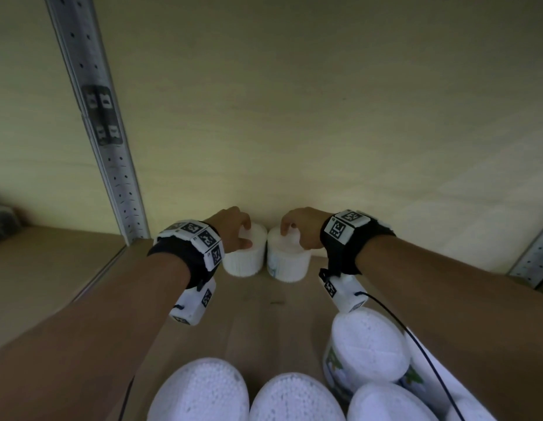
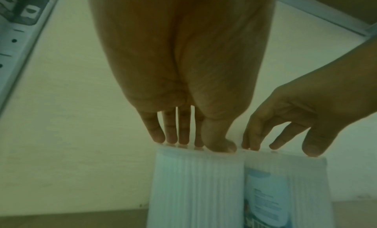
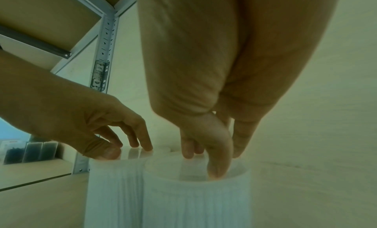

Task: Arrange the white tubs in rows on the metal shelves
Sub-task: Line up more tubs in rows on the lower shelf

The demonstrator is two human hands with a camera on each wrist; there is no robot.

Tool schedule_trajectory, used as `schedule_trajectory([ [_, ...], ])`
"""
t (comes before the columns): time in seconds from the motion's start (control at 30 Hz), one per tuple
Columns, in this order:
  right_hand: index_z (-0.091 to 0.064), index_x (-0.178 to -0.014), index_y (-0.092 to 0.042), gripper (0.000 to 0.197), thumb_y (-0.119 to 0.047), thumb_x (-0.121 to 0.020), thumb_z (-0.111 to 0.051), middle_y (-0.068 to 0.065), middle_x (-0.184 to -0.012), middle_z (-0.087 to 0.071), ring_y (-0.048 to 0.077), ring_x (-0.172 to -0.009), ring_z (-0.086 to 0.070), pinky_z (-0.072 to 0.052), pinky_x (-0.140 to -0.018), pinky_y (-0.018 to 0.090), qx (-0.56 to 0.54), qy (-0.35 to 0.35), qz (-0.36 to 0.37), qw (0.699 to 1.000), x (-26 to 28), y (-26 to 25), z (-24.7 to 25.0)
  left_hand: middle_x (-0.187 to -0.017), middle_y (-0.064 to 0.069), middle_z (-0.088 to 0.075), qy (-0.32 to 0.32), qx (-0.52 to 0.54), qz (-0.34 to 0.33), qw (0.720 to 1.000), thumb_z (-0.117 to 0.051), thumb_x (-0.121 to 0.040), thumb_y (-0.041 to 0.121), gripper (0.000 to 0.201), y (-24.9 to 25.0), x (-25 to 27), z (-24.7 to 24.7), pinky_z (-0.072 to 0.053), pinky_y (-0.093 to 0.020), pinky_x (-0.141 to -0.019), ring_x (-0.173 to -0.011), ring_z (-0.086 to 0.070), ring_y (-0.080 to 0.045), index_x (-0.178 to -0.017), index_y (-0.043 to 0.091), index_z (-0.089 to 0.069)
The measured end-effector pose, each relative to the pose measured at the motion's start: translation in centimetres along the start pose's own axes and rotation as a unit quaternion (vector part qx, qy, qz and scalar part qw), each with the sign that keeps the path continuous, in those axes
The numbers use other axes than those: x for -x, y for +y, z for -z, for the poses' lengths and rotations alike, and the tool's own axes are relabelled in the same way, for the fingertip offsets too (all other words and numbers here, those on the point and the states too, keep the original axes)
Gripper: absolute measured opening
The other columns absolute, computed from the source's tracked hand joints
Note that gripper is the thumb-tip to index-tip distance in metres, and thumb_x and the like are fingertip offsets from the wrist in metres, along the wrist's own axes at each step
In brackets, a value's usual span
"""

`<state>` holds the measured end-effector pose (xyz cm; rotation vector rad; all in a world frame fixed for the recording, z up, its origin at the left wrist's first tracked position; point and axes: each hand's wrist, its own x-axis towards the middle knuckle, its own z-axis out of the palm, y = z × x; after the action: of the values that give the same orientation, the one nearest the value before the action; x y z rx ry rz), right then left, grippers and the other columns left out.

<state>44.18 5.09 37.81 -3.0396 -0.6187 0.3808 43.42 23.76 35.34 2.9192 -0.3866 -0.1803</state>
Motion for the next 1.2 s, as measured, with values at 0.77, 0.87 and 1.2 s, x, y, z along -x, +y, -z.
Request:
schedule_trajectory([
  [0.77, -0.062, -0.099, 0.001, 0.047, -0.045, -0.092, -0.053, 0.014, -0.099, -0.063, 0.028, -0.09, -0.061, -0.05, -0.078, 0.034, 0.035, 0.034, -0.074, 0.996, -0.5, -0.3, 0.2, -0.133, -0.013, -0.04, -0.004, 0.002, 0.003, 1.0, -0.058, -0.092, 0.03, 0.045, -0.2, -0.4, -0.2, -0.038, -0.037, -0.097, -0.121, -0.044, -0.031, -0.13, 0.011, -0.046],
  [0.87, -0.047, -0.066, -0.008, 0.049, -0.049, -0.09, -0.054, 0.004, -0.064, -0.045, 0.02, -0.059, -0.046, -0.038, -0.055, 0.029, 0.057, -0.005, -0.093, 0.994, -0.8, -0.6, -0.3, -0.134, -0.014, -0.04, -0.005, 0.001, 0.001, 1.0, -0.057, -0.092, 0.03, 0.044, -0.2, -0.4, -0.2, -0.038, -0.038, -0.099, -0.121, -0.044, -0.032, -0.13, 0.01, -0.046],
  [1.2, -0.05, -0.073, -0.009, 0.044, -0.049, -0.09, -0.054, 0.003, -0.077, -0.05, 0.024, -0.075, -0.052, -0.045, -0.072, 0.033, 0.082, -0.013, -0.091, 0.992, -1.2, -0.8, -0.6, -0.132, -0.014, -0.041, -0.001, 0.003, -0.003, 1.0, -0.058, -0.092, 0.03, 0.044, -0.3, -0.3, -0.3, -0.038, -0.038, -0.098, -0.12, -0.044, -0.032, -0.129, 0.009, -0.047],
])
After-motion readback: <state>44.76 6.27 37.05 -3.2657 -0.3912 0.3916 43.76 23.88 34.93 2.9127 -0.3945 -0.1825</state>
